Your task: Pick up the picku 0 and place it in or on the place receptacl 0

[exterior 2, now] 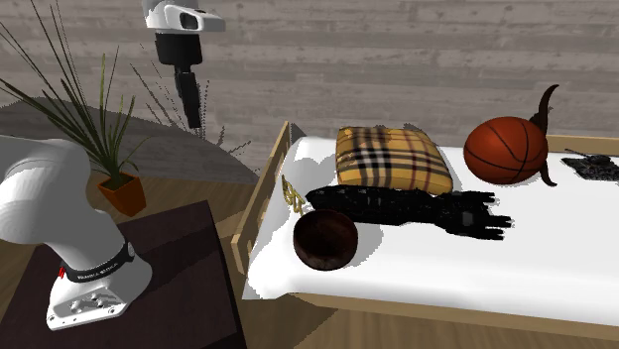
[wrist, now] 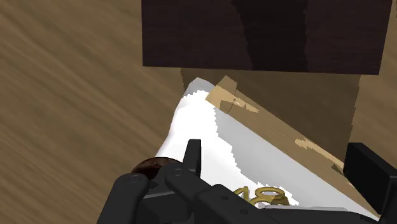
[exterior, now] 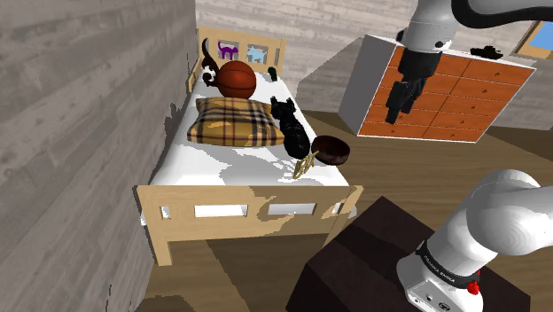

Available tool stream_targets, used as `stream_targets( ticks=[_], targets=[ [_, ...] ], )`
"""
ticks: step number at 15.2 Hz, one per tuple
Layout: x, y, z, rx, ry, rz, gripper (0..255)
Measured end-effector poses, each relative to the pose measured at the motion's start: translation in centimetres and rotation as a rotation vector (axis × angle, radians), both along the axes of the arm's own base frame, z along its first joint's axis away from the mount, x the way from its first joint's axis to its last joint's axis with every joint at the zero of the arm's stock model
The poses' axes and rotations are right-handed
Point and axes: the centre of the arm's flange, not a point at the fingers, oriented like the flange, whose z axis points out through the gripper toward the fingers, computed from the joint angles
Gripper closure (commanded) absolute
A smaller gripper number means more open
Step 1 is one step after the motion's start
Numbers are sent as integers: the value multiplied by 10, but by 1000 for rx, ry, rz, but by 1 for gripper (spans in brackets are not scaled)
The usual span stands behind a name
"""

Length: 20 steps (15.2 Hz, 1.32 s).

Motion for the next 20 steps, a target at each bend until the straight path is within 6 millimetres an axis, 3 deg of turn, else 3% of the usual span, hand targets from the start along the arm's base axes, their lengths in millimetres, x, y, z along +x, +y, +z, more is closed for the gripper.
stream_targets(
  ticks=[3,6,20],
  targets=[
    [6,5,-12,-3,-13,-16,0],
    [18,18,-40,-9,-48,-52,0],
    [117,78,-172,-39,-224,-236,0]
  ],
)
